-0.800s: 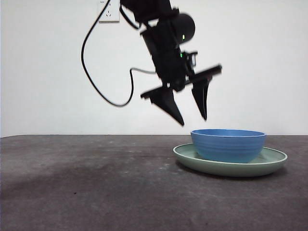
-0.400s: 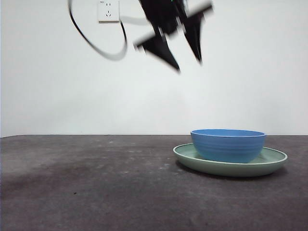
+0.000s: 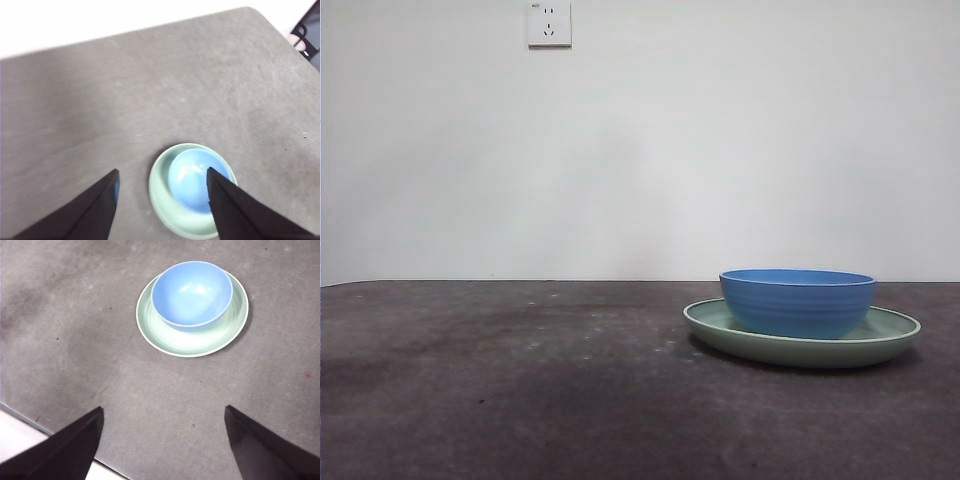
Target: Pick up the blue bowl, put it on the green plate, put it on desk
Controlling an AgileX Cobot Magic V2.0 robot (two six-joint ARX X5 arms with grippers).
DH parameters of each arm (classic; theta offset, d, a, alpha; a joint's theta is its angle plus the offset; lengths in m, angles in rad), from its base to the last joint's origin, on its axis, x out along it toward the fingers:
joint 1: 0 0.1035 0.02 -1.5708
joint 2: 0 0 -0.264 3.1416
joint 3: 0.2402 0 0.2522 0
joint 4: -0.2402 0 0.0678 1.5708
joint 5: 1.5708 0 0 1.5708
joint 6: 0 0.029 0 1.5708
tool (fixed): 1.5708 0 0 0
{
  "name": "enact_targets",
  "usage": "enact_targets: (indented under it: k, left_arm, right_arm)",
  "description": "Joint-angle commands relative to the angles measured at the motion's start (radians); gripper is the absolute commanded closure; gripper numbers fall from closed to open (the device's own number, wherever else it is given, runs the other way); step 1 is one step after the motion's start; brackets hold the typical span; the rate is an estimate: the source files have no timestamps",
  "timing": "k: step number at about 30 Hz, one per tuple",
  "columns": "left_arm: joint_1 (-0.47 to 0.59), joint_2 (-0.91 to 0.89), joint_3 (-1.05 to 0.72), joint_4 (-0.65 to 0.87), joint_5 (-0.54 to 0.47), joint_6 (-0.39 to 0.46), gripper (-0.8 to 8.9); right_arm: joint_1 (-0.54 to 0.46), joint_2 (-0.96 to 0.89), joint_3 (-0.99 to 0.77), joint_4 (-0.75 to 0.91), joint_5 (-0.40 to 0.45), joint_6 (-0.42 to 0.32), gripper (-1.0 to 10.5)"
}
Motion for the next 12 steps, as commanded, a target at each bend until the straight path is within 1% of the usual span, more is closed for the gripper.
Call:
enact_targets:
  k: [1,4,7,10,12]
  left_arm:
    - [0.027,-0.035,0.018,-0.039,-0.003,0.037,5.28]
    - [0.058,-0.096,-0.03,-0.066,-0.003,0.053,5.28]
    - [0.074,-0.174,-0.145,-0.048,-0.002,0.07,5.28]
    - [0.079,-0.275,-0.325,0.015,0.015,0.077,5.28]
    - [0.079,-0.362,-0.488,0.096,0.061,0.077,5.28]
  right_arm:
    - [0.002,0.006,0.018,0.013,0.0,0.007,5.6]
    - [0.002,0.006,0.018,0.016,0.0,0.007,5.6]
    - [0.002,0.006,0.018,0.018,0.0,0.007,5.6]
    - [0.002,0.006,0.018,0.018,0.0,0.007,5.6]
    - [0.002,0.006,0.018,0.018,0.0,0.007,5.6]
